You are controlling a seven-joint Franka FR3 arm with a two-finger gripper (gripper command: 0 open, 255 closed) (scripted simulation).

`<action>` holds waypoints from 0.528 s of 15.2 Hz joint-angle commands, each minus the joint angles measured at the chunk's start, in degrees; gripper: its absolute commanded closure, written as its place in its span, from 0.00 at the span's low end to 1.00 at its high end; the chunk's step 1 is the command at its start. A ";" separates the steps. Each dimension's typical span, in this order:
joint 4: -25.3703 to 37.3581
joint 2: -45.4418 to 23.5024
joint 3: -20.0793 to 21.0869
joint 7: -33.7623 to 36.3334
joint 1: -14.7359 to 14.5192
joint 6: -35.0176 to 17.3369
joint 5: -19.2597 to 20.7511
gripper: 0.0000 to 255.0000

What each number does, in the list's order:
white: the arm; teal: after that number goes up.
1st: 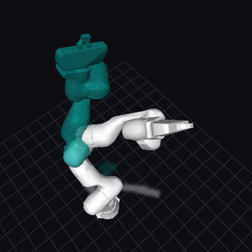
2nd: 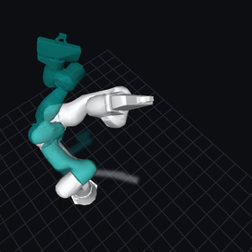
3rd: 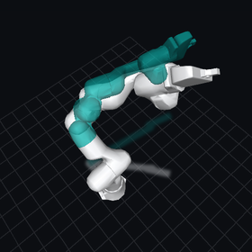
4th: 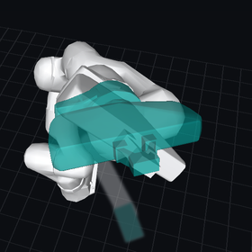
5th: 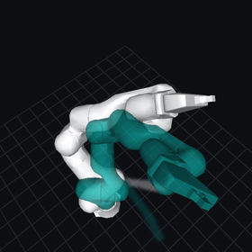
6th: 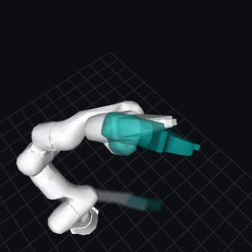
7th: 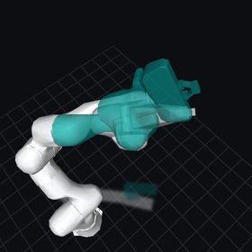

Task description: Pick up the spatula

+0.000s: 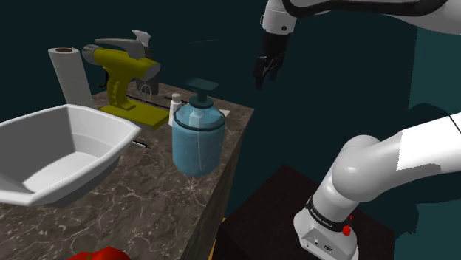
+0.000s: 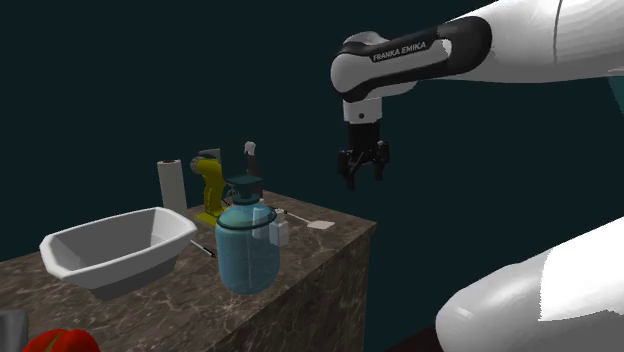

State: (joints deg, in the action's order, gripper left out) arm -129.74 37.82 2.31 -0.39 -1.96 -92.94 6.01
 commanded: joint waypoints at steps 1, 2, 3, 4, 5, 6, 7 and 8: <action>0.98 -3.80 -0.49 -1.33 -0.51 -3.22 -0.35 0.00; 1.55 -5.66 -0.67 -1.95 -0.79 -4.66 -0.58 0.00; 2.19 -7.56 -0.82 -2.59 -1.06 -6.05 -0.82 0.00; 2.90 -9.47 -0.96 -3.24 -1.33 -7.39 -1.08 0.00; 3.68 -11.39 -1.09 -3.89 -1.60 -8.67 -1.35 0.00; 4.53 -13.34 -1.20 -4.56 -1.87 -9.89 -1.64 0.00; 5.45 -15.29 -1.28 -5.24 -2.14 -11.06 -1.95 0.00; 6.44 -17.26 -1.35 -5.92 -2.39 -12.16 -2.27 0.00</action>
State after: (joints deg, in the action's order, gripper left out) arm -123.86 22.14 0.97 -5.70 -4.02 -103.88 4.11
